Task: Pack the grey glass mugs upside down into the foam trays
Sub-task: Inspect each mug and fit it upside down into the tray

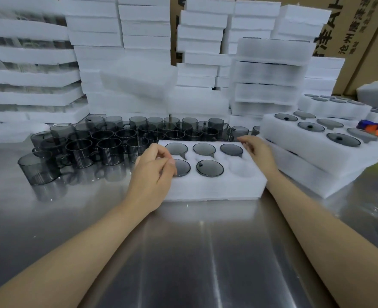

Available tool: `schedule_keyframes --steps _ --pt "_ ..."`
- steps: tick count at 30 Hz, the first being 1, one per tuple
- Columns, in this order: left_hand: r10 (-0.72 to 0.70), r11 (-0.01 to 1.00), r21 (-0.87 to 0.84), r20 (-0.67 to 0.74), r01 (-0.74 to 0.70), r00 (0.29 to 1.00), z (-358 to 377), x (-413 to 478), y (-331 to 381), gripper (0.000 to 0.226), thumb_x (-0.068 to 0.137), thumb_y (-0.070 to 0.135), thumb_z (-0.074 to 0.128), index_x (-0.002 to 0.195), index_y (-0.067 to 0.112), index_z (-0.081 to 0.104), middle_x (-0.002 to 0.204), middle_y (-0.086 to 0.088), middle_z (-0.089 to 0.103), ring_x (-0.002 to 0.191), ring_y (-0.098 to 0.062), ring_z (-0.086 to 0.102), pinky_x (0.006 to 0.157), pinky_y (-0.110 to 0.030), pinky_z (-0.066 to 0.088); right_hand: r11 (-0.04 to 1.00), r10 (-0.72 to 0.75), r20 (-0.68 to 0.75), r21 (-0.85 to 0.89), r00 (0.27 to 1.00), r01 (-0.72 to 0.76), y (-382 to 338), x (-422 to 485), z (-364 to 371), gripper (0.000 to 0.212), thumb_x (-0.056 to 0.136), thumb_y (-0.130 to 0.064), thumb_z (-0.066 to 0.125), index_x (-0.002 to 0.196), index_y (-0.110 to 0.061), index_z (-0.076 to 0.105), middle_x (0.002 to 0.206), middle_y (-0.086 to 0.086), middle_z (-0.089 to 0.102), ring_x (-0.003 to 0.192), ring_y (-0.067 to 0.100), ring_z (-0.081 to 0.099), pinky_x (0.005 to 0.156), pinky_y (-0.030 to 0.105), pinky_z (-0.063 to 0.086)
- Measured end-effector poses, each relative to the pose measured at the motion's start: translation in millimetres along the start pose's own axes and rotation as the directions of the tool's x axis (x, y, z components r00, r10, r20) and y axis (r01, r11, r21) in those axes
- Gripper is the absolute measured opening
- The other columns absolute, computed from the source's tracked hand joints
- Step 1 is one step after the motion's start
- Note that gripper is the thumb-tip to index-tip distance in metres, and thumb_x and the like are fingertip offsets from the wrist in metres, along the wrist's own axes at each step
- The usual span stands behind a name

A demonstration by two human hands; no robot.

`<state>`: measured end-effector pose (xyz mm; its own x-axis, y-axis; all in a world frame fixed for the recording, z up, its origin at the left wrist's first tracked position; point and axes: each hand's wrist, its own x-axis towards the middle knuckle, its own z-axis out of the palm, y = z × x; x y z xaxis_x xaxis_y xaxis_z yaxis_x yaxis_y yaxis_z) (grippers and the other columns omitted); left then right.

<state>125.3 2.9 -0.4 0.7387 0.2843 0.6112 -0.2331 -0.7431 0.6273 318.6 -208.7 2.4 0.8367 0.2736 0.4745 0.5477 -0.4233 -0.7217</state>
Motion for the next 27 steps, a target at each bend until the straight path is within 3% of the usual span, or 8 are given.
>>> schedule_keyframes --steps 2,4,7,12,16,21,23,27 --pt "-0.002 1.000 0.022 0.002 0.002 1.000 0 0 1 0.038 0.091 0.022 0.038 0.063 0.009 0.060 0.093 0.009 0.049 0.094 -0.020 0.050 0.092 -0.046 0.040 0.999 -0.010 0.066 0.032 0.998 0.008 0 12 4 0.031 0.096 -0.002 0.050 0.126 0.001 0.058 0.130 0.017 0.055 0.107 0.020 0.051 0.082 0.010 0.035" --pt "-0.003 0.999 0.034 -0.002 0.003 1.000 1 0 1 0.039 0.091 0.022 0.037 0.063 0.010 0.061 0.093 0.009 0.049 0.094 -0.018 0.049 0.093 -0.044 0.039 0.961 0.178 0.134 0.189 0.975 -0.201 -2 25 8 0.041 0.099 -0.024 0.050 0.138 -0.011 0.048 0.139 0.001 0.046 0.117 0.010 0.044 0.083 0.006 0.031" --pt "0.009 0.999 0.031 -0.010 -0.009 1.000 2 0 0 0.038 0.091 0.020 0.038 0.063 0.011 0.062 0.092 0.010 0.049 0.092 -0.016 0.050 0.093 -0.045 0.039 0.949 0.262 0.180 0.129 0.948 -0.287 8 42 17 0.045 0.100 -0.038 0.044 0.143 -0.026 0.039 0.131 -0.016 0.040 0.119 0.001 0.037 0.095 0.018 0.025" --pt "0.042 0.999 0.032 -0.024 -0.042 0.999 4 2 -3 0.038 0.091 0.019 0.038 0.062 0.010 0.062 0.091 0.011 0.049 0.091 -0.013 0.050 0.091 -0.046 0.040 0.966 0.082 0.046 -0.250 0.996 -0.068 21 49 21 0.021 0.096 -0.046 0.047 0.103 -0.028 0.055 0.095 -0.020 0.054 0.089 -0.003 0.053 0.073 0.016 0.035" --pt "0.057 0.998 0.040 -0.029 -0.056 0.998 4 2 -4 0.043 0.089 0.029 0.033 0.062 0.011 0.061 0.091 0.011 0.049 0.091 -0.007 0.048 0.091 -0.041 0.038 0.921 -0.064 -0.004 -0.385 0.998 0.058 26 47 20 0.027 0.091 -0.055 0.050 0.093 -0.028 0.054 0.087 -0.011 0.058 0.077 0.001 0.055 0.069 0.022 0.039" --pt "0.055 0.997 0.054 -0.024 -0.054 0.998 4 1 -4 0.038 0.091 0.020 0.038 0.064 0.011 0.062 0.091 0.011 0.048 0.093 -0.001 0.046 0.092 -0.035 0.034 0.978 -0.106 -0.108 -0.192 0.989 0.084 14 29 11 0.018 0.091 -0.041 0.060 0.088 -0.023 0.060 0.090 -0.003 0.063 0.078 0.008 0.055 0.076 0.027 0.041" --pt "0.055 0.997 0.059 -0.021 -0.053 0.998 3 1 -3 0.037 0.091 0.019 0.038 0.064 0.010 0.063 0.091 0.008 0.049 0.090 -0.004 0.045 0.092 -0.035 0.033 0.990 -0.106 -0.145 -0.112 0.984 0.090 5 18 6 0.005 0.091 -0.022 0.062 0.088 -0.019 0.063 0.087 -0.002 0.054 0.070 0.004 0.047 0.072 0.022 0.038" --pt "0.055 0.996 0.063 0.002 -0.055 0.998 0 0 -1 0.037 0.091 0.021 0.037 0.066 0.011 0.062 0.093 0.007 0.049 0.093 -0.011 0.047 0.094 -0.037 0.035 0.939 -0.313 -0.214 -0.214 0.925 0.268 -1 -10 -7 0.014 0.089 0.004 0.060 0.101 0.008 0.067 0.110 0.021 0.054 0.096 0.017 0.049 0.088 0.002 0.030"
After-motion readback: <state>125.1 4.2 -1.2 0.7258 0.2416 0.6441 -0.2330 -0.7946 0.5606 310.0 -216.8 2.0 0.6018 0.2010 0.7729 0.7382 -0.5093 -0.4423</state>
